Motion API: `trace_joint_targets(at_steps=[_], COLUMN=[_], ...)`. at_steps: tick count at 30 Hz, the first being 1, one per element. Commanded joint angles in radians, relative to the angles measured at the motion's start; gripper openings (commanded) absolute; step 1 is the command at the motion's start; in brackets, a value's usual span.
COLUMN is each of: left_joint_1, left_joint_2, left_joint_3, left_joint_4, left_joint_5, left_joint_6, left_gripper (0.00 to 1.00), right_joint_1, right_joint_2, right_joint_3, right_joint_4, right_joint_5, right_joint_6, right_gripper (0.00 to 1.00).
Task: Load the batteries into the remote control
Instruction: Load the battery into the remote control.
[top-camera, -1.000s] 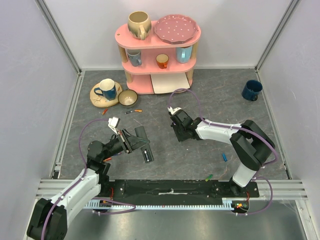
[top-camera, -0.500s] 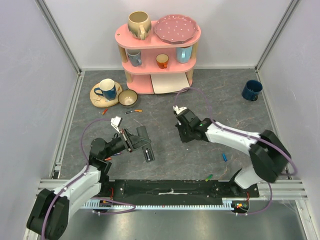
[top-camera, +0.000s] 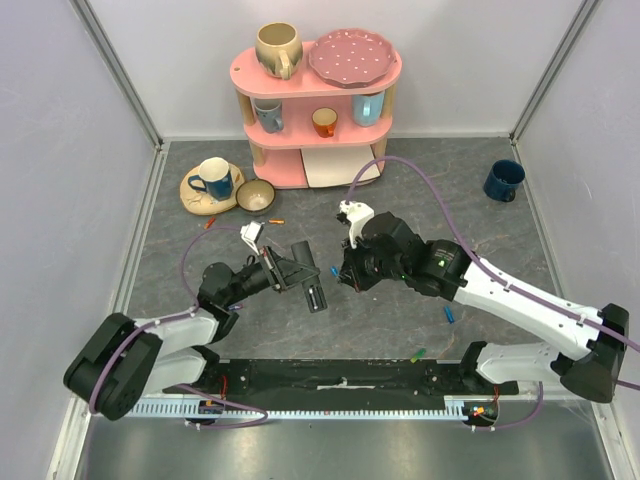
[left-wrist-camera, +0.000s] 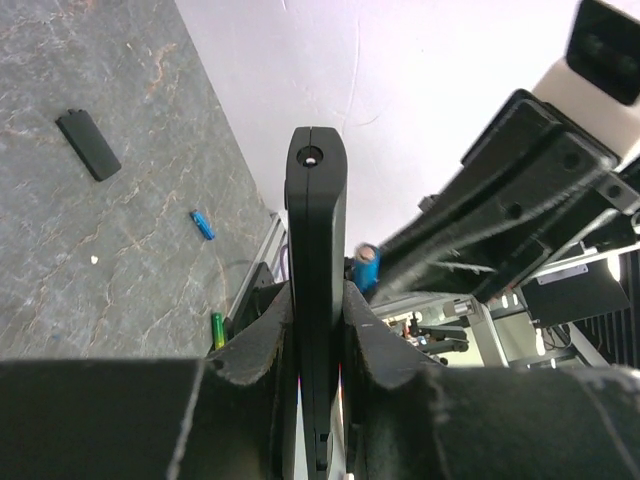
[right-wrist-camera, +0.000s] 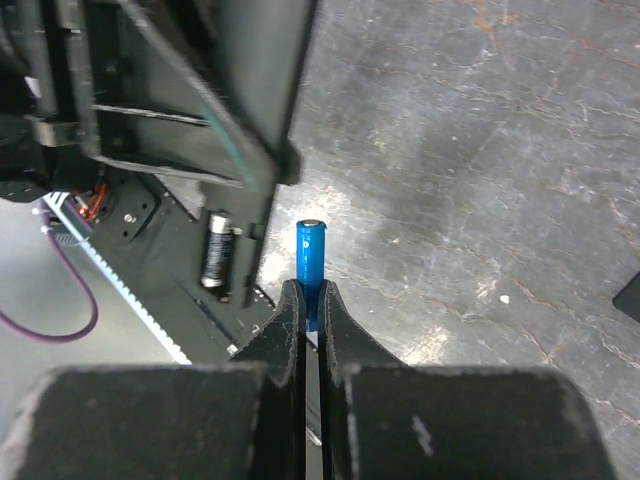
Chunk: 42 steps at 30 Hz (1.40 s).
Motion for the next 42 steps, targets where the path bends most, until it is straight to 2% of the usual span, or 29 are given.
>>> trace_joint_targets(at_steps=[1,8,15,42], left_joint_1=[-0.033,-0.087,-0.102,-0.111], left_joint_2=[0.055,0.035,0.048,0.154], left_joint_3=[0.057,0.086,0.095,0.05], left_joint_4=[0.168,0.037,-0.023,0.162], left_joint_5=[-0.065,-0.166,-0.212,-0.205], left_joint_6=[-0.017,0.053,0.049,-0.02], left_gripper=[0.02,0.02,0.02,0.02], right_joint_1=[0.026,0.038,0.052,0.053], right_joint_2=[0.048,0.063,0.069,0.137], right_joint_3=[0.116,0.111,0.105,0.057], right_joint_4=[-0.124,-0.129,-0.107,-0.118], right_joint_5=[-0.002,-0.071,-0.083,-0.062], right_joint_6=[0.014,0.08,0.131,0.149], right_gripper=[0.0,0.0,0.0,0.0])
